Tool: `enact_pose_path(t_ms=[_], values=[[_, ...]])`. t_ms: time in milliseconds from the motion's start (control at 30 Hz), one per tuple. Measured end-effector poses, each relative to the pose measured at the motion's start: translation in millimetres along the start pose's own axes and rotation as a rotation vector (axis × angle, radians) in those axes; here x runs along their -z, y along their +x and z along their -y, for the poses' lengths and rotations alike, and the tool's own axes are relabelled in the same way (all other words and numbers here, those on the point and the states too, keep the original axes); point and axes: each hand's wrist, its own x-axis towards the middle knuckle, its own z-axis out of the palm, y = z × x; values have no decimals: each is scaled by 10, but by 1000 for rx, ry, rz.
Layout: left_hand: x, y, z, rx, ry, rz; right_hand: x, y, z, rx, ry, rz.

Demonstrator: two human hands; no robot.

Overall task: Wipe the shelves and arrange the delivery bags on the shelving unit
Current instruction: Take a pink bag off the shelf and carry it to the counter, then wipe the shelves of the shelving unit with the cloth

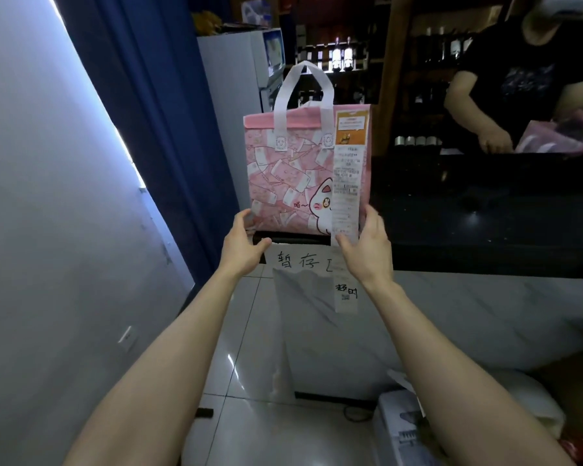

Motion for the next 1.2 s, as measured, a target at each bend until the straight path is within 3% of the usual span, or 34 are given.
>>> enact_pose_path(t_ms=[233, 433, 533, 633, 733, 933, 1067, 1200], values=[[-54, -118, 47, -28, 12, -25, 67, 19, -139, -49, -61, 21], [133, -429, 89, 31, 56, -18, 217, -312, -27, -77, -21, -117], [393, -774, 208, 59, 110, 36, 151, -675, 122, -53, -10, -58], [755, -1230, 431, 125, 249, 47, -153, -1044, 331, 15, -66, 148], [1223, -1872, 791, 255, 381, 57, -592, -1430, 695, 136, -84, 499], [2100, -3497, 1520, 568, 538, -60, -1488, -2294, 1687, 605, -162, 1162], [2456, -4592, 1680, 805, 579, -175, -1922, -2949, 2315, 891, -168, 1406], [2574, -5504, 1543, 1013, 548, -353, -2276, -3596, 2805, 1167, -148, 1538]])
